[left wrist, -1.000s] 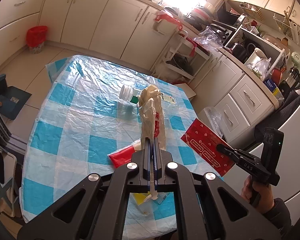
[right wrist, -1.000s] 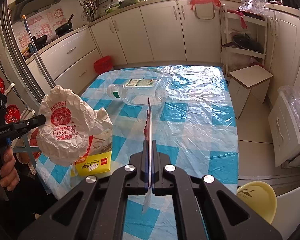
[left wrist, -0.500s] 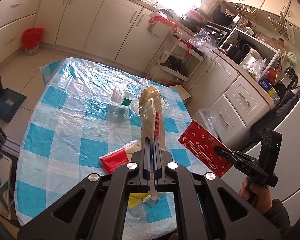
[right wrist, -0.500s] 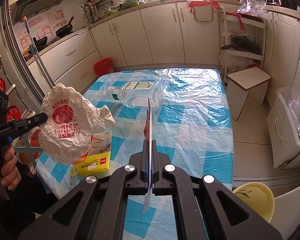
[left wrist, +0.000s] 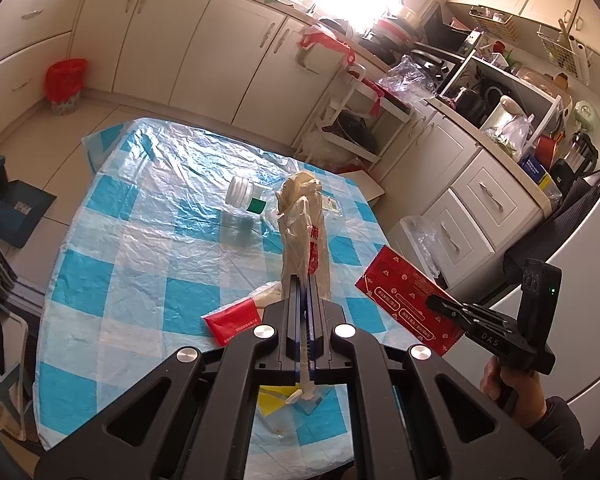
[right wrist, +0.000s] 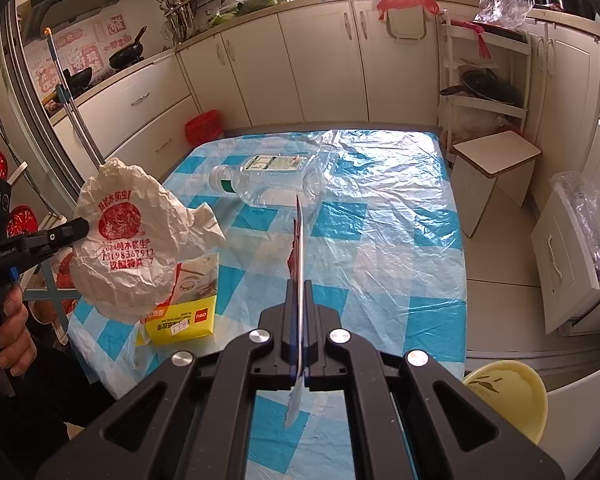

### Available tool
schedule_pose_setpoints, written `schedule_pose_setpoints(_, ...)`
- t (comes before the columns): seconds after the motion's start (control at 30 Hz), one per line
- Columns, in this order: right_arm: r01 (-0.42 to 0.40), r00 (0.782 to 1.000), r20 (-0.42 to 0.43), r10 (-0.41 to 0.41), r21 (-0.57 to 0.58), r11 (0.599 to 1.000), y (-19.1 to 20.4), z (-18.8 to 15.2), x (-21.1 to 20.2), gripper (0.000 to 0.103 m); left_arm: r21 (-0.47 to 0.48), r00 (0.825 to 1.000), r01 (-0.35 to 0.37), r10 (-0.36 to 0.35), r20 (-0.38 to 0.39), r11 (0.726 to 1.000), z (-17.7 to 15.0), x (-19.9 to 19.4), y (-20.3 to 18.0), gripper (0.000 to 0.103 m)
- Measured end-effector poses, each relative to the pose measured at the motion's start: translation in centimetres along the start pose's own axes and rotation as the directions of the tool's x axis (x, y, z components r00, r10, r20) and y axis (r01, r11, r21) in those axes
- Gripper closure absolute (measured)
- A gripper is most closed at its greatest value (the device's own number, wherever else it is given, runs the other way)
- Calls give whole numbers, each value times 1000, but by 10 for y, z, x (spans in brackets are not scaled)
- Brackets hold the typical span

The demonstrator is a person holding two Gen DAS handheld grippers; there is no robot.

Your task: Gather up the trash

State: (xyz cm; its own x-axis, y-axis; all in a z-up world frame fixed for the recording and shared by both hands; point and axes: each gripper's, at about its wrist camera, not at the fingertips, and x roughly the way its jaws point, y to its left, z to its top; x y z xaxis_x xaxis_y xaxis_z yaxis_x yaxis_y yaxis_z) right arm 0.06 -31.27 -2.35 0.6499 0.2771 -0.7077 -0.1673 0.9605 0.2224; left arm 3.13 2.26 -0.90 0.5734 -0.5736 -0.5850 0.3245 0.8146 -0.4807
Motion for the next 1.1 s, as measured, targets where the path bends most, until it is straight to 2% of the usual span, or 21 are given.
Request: schedule_pose_setpoints(1.1,-4,1000,-6,4,-6,1000,1,0,0,100,2,1000,-2,2,-1,1000,0,-1,-1,101)
